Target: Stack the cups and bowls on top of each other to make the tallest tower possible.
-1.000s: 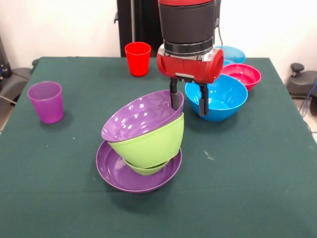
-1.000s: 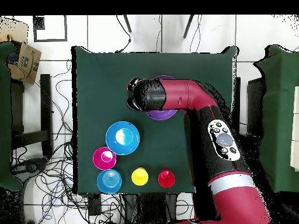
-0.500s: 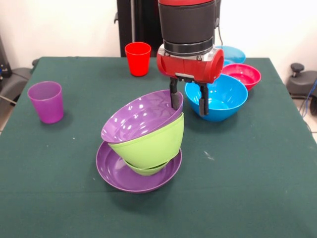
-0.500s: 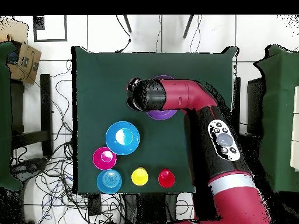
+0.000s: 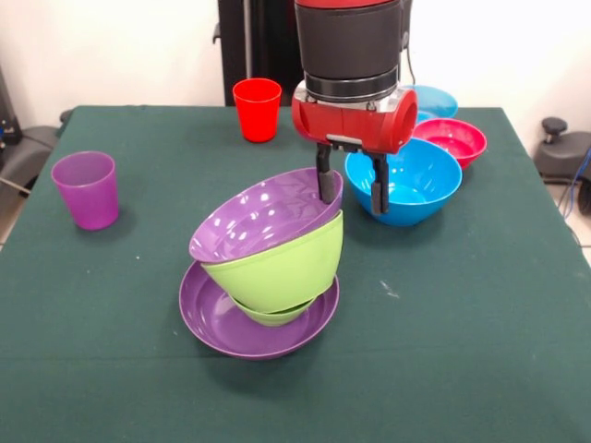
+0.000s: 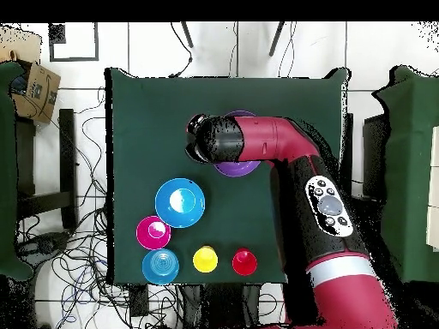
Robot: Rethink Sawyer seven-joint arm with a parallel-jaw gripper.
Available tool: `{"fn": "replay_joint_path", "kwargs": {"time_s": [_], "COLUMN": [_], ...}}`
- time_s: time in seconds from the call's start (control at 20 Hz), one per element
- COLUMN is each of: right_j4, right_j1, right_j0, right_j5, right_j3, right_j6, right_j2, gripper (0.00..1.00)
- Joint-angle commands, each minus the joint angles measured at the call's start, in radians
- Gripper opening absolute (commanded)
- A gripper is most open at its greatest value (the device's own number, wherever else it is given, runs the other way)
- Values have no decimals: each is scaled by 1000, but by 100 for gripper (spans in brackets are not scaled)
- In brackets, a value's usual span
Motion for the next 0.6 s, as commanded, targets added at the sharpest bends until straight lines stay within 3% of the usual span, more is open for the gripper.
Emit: {"fn": "replay_joint_path", "kwargs": {"time_s": [0.05, 0.6], "right_j4": [-31, -47], "right_j1": [-9, 15], "right_j0": [19, -3], "right_j5": [57, 47], "right_j3": [32, 6], "right_j6": [-88, -117], "right_j2": [19, 21], "gripper": [100, 100]}}
